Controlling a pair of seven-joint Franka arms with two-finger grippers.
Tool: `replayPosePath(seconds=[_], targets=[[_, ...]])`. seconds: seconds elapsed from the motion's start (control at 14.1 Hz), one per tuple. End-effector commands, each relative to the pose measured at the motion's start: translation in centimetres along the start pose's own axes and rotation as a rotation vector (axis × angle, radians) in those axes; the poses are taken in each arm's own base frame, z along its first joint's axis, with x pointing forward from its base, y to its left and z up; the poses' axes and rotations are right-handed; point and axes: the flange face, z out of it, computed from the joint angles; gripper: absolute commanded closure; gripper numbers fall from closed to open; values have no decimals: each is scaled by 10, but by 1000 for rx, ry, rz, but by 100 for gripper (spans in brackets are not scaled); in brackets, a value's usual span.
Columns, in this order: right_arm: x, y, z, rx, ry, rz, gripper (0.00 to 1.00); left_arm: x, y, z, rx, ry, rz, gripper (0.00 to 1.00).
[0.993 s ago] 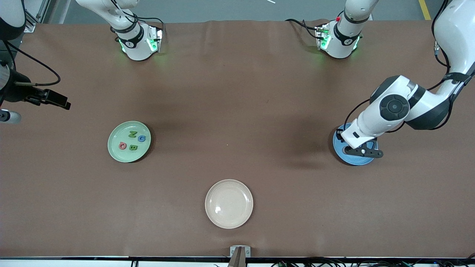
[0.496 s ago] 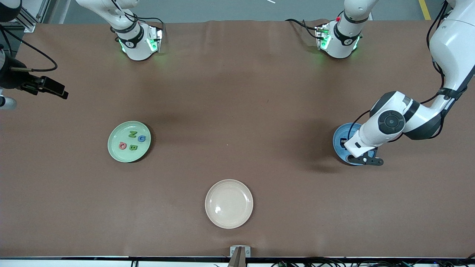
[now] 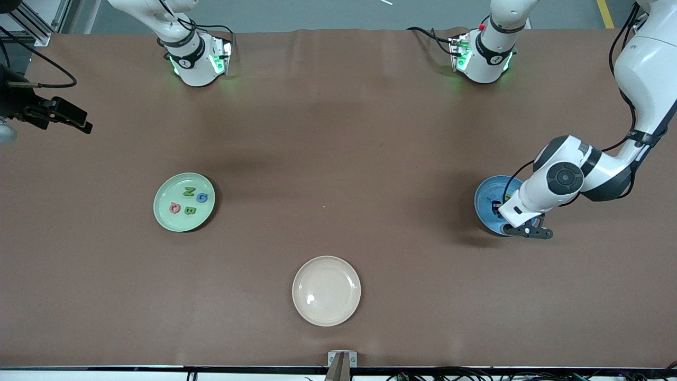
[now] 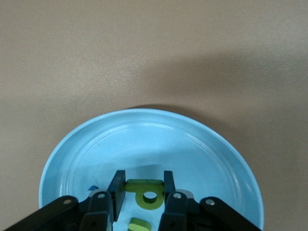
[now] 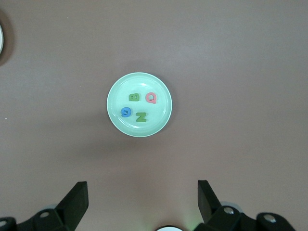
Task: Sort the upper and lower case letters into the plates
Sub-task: 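Lower the green a into the blue plate with the left gripper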
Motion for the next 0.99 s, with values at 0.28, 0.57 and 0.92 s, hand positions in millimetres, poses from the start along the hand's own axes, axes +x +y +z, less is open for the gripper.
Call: replayPosePath(seconds=[0.28, 0.57, 0.92], targets=[[-3, 5, 4, -10, 15, -93, 0, 3, 6, 11, 4, 16, 27, 83], [-3, 7, 2, -9, 15, -104, 0, 4, 9, 15, -6, 22, 28, 70], [-4, 6, 4, -1, 1, -105, 0, 11, 13, -20, 14, 68, 27, 0]])
